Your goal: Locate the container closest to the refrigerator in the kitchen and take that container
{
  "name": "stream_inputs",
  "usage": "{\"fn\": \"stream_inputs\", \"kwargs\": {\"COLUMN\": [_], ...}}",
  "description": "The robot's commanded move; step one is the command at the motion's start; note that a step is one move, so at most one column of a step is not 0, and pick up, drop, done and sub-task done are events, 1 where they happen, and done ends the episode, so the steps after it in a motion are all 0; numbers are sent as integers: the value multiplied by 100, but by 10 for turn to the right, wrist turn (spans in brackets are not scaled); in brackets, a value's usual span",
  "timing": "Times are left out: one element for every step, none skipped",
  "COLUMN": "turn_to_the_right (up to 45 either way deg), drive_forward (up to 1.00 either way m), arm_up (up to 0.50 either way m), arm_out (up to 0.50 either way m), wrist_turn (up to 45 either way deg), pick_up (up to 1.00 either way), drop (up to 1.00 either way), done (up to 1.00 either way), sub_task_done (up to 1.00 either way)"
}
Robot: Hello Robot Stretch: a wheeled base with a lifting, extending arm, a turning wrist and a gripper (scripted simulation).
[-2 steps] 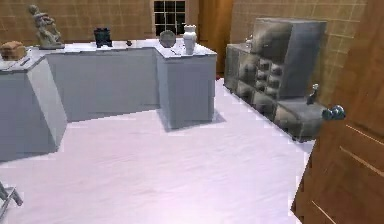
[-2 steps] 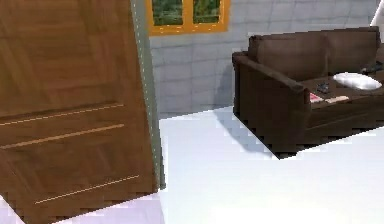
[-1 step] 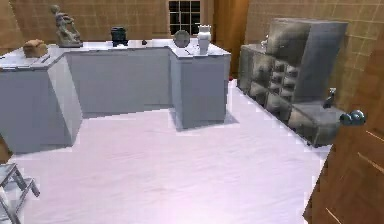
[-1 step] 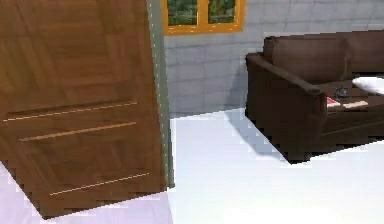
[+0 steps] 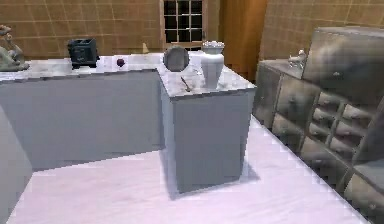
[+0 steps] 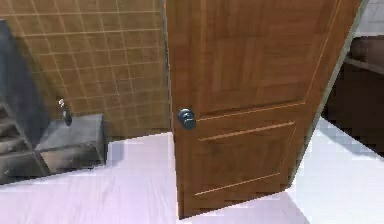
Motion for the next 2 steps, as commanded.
{"fn": "stream_inputs", "kwargs": {"turn_to_the_right": [450,30], "drive_forward": [0,0], "arm_up": [0,0], "arm_out": [0,0], "wrist_turn": [0,0], "pick_up": [0,0], "drop": [0,0], "done": [0,0], "sub_task_done": [0,0]}}
